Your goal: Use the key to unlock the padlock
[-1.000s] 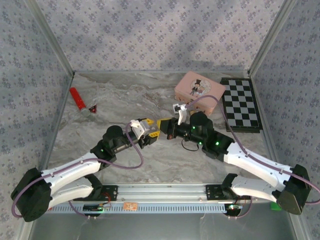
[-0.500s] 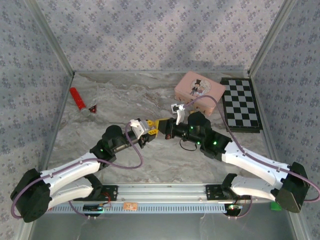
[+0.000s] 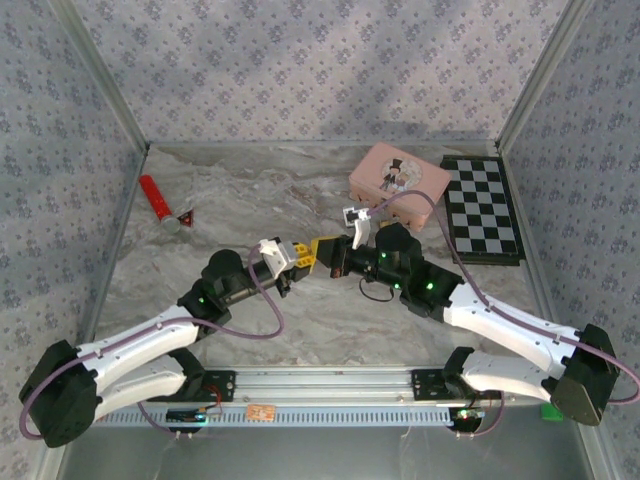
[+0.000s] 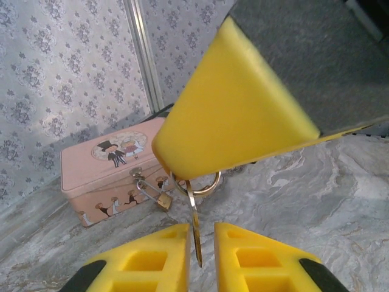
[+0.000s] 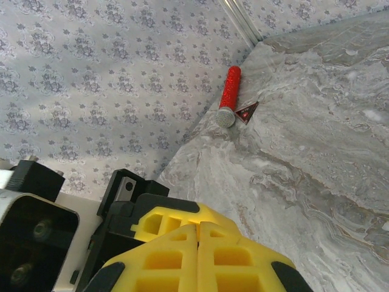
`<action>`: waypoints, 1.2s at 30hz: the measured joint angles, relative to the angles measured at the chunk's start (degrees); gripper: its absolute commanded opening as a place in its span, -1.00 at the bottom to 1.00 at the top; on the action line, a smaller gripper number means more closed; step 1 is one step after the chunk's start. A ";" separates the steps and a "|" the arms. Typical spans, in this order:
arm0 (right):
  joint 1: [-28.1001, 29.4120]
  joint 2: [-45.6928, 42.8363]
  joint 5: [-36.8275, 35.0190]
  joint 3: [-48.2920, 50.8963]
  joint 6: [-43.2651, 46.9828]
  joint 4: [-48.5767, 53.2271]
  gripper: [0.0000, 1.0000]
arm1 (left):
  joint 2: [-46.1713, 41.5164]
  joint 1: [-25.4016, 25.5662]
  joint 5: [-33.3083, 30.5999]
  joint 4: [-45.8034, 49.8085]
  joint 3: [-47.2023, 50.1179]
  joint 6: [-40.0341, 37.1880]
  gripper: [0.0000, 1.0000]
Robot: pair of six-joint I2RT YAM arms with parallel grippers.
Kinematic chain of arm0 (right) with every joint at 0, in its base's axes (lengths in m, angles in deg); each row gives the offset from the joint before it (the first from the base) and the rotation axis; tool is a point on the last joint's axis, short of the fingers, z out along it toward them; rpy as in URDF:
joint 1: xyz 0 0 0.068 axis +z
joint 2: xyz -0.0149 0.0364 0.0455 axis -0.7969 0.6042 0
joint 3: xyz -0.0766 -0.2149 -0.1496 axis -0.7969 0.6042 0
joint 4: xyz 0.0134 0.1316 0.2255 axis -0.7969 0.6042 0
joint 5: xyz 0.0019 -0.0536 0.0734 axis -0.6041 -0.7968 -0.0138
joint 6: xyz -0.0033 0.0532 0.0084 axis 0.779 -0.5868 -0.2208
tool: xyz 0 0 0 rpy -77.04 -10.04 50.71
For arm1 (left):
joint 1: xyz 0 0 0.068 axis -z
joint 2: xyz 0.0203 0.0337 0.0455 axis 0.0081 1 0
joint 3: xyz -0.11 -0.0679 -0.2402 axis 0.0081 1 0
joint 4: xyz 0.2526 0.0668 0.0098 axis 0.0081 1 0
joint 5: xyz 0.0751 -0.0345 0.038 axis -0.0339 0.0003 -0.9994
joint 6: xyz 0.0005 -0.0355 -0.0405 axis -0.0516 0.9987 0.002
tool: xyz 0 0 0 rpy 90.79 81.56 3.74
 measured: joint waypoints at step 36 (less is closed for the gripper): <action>-9.22 -7.76 -4.39 11.21 -18.38 2.23 0.01 | 18.78 0.22 -15.61 29.42 -20.94 -28.63 -1.00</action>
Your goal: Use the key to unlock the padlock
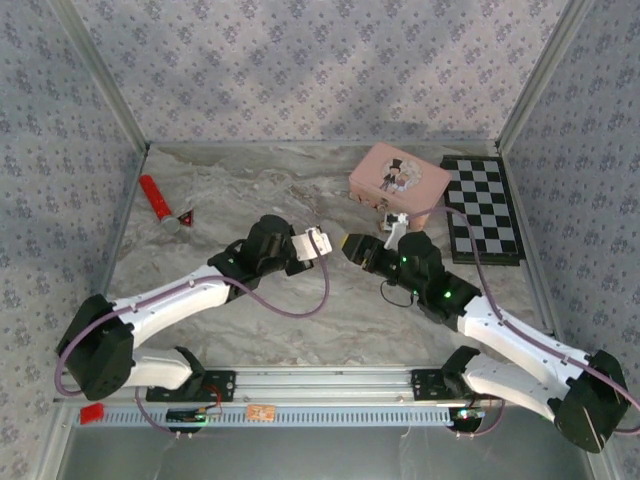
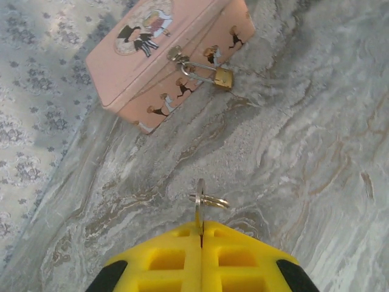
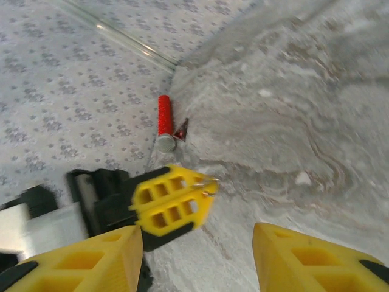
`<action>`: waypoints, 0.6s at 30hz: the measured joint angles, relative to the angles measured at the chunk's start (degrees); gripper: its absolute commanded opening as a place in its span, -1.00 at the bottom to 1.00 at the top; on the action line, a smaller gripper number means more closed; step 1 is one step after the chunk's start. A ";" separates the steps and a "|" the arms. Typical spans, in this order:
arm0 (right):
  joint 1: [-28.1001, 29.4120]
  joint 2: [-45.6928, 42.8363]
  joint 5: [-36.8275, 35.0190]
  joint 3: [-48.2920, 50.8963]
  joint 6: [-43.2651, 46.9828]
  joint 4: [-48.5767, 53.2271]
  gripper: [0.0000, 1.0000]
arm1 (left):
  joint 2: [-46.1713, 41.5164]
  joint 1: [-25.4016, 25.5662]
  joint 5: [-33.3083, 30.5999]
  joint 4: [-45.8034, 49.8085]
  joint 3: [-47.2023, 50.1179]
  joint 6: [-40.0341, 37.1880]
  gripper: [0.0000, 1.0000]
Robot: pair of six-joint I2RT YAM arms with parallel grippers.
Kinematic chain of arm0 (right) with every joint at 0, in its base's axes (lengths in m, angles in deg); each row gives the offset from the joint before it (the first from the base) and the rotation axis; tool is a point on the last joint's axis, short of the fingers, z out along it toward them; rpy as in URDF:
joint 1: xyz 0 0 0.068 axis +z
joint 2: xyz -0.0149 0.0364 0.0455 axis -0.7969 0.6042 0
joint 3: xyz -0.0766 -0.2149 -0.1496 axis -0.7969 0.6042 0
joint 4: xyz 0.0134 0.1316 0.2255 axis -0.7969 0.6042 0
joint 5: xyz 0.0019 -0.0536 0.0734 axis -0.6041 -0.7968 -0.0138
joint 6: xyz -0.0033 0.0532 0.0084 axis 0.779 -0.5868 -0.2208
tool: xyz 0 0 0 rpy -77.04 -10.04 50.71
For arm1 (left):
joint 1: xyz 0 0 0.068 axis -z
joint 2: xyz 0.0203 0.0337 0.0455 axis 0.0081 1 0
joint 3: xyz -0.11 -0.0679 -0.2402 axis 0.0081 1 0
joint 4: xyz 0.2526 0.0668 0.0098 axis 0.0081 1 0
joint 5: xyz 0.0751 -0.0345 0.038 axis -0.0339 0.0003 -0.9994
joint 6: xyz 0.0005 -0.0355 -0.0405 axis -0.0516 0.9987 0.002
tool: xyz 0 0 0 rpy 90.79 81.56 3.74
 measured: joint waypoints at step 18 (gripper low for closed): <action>3.87 5.95 1.99 0.37 -20.96 -3.65 -0.30 | -7.63 -0.79 7.48 -14.32 12.31 -15.13 -1.00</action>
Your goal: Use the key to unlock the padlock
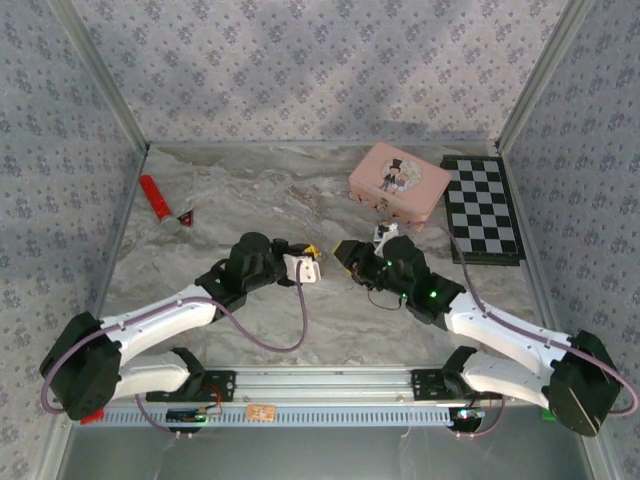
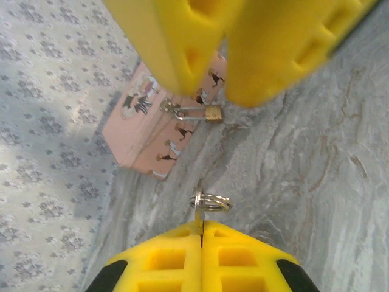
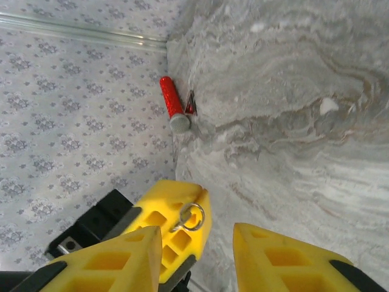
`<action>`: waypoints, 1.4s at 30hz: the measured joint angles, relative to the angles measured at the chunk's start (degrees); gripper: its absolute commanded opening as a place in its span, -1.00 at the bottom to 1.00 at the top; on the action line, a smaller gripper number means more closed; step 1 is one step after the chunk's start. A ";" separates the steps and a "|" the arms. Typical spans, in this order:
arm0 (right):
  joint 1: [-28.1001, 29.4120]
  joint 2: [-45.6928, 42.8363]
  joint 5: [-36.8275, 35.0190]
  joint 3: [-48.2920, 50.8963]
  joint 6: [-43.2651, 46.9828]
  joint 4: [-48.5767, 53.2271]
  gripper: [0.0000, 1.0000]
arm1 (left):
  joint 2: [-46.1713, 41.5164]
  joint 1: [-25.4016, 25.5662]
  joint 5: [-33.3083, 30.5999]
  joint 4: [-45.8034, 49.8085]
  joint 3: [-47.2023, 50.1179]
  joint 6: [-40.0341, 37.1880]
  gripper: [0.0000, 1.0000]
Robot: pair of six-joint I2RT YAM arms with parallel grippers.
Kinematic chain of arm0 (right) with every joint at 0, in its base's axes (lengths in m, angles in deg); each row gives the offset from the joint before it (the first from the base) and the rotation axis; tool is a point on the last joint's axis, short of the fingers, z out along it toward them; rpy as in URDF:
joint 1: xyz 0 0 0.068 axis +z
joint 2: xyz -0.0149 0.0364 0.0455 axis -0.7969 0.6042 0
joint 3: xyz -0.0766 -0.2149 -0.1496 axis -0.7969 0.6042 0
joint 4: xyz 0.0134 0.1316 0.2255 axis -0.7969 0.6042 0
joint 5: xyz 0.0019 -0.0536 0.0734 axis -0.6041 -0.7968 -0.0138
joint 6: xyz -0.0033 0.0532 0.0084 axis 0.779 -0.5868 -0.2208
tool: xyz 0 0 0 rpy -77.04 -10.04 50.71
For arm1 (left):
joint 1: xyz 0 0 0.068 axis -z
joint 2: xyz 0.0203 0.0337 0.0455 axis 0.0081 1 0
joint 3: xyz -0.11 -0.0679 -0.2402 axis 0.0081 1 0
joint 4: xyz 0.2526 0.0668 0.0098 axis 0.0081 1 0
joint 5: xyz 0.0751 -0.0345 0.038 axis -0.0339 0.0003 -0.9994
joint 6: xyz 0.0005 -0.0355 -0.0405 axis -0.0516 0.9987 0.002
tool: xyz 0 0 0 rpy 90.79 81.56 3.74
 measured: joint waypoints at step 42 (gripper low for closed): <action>2.19 7.02 0.44 -4.02 -3.32 -3.15 -0.66 | -0.55 -0.35 2.75 -5.38 2.64 -0.72 -1.00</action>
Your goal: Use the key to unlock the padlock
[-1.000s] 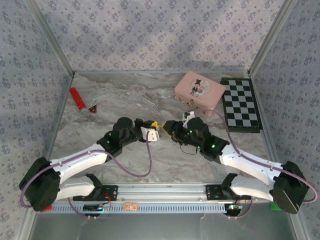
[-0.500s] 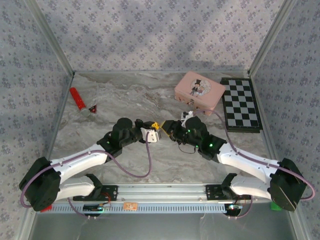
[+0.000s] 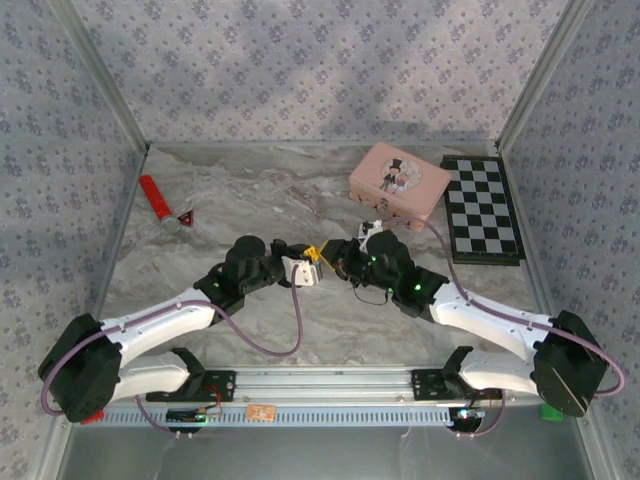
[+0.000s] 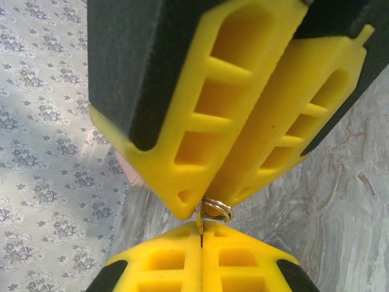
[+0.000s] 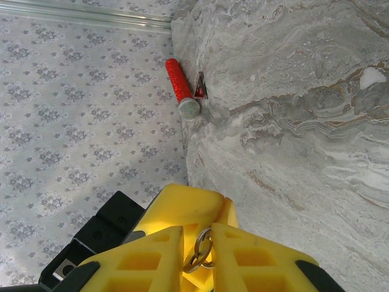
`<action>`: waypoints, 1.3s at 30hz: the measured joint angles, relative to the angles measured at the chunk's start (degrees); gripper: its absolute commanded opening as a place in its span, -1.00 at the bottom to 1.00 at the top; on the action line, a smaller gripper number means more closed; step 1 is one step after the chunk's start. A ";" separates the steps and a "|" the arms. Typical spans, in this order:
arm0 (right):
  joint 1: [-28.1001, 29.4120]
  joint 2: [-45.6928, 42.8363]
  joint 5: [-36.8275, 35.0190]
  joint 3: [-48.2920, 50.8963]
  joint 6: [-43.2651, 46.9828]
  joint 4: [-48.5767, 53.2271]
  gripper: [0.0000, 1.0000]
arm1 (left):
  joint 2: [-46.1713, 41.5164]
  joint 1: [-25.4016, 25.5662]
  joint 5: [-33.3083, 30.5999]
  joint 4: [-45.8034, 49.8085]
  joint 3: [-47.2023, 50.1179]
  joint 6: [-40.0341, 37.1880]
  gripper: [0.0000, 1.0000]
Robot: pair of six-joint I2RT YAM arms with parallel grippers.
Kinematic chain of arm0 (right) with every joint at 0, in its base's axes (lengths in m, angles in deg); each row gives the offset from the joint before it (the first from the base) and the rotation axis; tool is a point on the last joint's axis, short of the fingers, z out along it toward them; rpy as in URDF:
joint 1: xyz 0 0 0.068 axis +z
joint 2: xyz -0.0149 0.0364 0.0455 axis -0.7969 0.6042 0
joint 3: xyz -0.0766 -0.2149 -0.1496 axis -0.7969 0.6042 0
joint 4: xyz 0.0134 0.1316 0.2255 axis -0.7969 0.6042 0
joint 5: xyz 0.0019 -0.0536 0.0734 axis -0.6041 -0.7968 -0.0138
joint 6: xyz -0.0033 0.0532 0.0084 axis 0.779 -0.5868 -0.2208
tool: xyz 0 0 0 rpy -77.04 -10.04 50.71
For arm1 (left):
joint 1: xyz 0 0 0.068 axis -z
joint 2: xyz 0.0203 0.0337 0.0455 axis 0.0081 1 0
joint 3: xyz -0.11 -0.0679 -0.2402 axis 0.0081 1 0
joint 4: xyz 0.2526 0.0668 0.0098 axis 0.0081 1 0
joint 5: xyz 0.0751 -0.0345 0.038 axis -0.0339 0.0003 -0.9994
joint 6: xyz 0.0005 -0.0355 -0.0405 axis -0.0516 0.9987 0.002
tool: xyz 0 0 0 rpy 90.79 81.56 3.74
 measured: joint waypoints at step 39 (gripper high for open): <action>-10.19 -2.95 7.56 10.84 25.57 -23.39 -1.00 | -10.86 -9.86 3.37 9.49 -7.02 66.84 -0.15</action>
